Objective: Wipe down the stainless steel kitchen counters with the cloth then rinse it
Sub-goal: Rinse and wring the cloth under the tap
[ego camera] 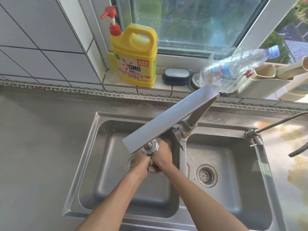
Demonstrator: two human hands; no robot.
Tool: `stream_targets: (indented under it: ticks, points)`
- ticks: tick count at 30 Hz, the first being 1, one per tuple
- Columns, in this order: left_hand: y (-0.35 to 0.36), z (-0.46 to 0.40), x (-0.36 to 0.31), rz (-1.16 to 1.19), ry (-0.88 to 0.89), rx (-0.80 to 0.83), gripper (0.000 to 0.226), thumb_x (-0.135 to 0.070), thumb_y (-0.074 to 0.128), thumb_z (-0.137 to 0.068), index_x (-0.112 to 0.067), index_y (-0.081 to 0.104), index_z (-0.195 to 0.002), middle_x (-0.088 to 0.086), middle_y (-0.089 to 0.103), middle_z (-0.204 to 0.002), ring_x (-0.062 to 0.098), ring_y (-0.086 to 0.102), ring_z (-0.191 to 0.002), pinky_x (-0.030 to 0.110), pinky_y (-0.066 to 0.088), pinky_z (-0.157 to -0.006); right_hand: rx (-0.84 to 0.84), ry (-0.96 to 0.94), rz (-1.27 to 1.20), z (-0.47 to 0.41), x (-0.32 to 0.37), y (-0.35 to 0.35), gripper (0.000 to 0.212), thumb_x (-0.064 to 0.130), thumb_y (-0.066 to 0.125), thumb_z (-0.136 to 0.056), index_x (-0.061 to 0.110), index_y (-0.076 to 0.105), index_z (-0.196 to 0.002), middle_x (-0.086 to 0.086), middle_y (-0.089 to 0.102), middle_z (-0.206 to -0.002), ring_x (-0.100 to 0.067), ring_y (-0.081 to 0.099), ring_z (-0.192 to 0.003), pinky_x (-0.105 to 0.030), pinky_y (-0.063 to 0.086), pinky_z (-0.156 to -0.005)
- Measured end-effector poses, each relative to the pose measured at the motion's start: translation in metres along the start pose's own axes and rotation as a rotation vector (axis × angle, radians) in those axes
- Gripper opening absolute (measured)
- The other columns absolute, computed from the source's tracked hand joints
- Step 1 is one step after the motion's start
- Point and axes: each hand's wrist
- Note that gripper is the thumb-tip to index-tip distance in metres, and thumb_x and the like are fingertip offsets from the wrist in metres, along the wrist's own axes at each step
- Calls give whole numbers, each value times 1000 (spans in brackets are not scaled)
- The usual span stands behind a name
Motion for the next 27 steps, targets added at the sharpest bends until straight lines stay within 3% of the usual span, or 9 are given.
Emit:
stream_targets:
  ticks: [2,6,8,11,15,18,21,24,27]
  points:
    - [-2,-4,3,-44,-12,21,31,-22,55,-101,-23,46,-71,6,52,-72,22,52,-62,26,41,-50,-37,27,-2,1,0,0,24,33,45,-97,18,60,-86,-10,73,-96,-37,67,-93,-41,55,-76]
    - [-9,-6,-12,137,27,2,29,-28,64,-86,-24,40,-71,-2,44,-58,15,46,-49,22,39,-49,29,-5,40,25,-2,16,14,27,37,-73,19,46,-67,-17,73,-87,-43,66,-84,-44,57,-73]
    - [-1,-3,-5,8,28,-5,36,-24,57,-100,-23,39,-69,-3,44,-51,17,46,-44,18,37,-44,19,6,22,11,-4,7,15,26,44,-85,20,49,-73,-13,73,-91,-39,66,-87,-40,55,-74]
    - [1,-7,5,-152,21,-7,36,-22,63,-98,-22,42,-69,1,50,-62,20,55,-51,23,39,-44,-57,35,-35,3,-6,-1,23,36,44,-97,17,52,-86,-7,70,-98,-36,63,-91,-40,52,-77]
    - [-15,-14,-13,-83,-8,-40,16,-17,61,-97,-24,51,-89,-1,55,-85,-4,59,-35,18,51,-38,35,-13,51,24,-2,19,18,31,33,-72,23,48,-79,-13,72,-92,-41,65,-86,-44,56,-74]
    - [-6,-5,-4,-12,-29,-11,25,-28,64,-93,-26,53,-71,-1,55,-65,16,55,-37,25,40,-32,19,34,48,7,1,6,12,33,45,-87,23,49,-84,-10,72,-98,-38,66,-92,-38,50,-72]
    - [-1,-2,2,24,-53,-30,35,-22,60,-98,-23,47,-65,-3,51,-56,17,48,-49,20,37,-47,-63,54,52,5,-2,6,20,32,44,-99,16,57,-100,-10,71,-105,-39,66,-98,-36,47,-75]
    - [-14,-2,-8,67,-50,-82,36,-9,54,-98,-20,48,-64,2,53,-56,20,49,-49,22,39,-50,12,9,103,28,-3,25,26,25,40,-92,10,59,-83,-16,72,-87,-40,67,-84,-43,56,-76]
    - [-21,4,2,-80,-68,-85,38,-17,55,-98,-15,51,-60,3,53,-44,21,50,-43,22,36,-45,25,52,38,31,-11,22,34,31,39,-97,11,54,-74,-12,70,-81,-37,65,-79,-43,56,-74]
Point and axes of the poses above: each hand's wrist, its own z-axis away from the middle knuckle, its own y-axis out of the palm, x = y × z
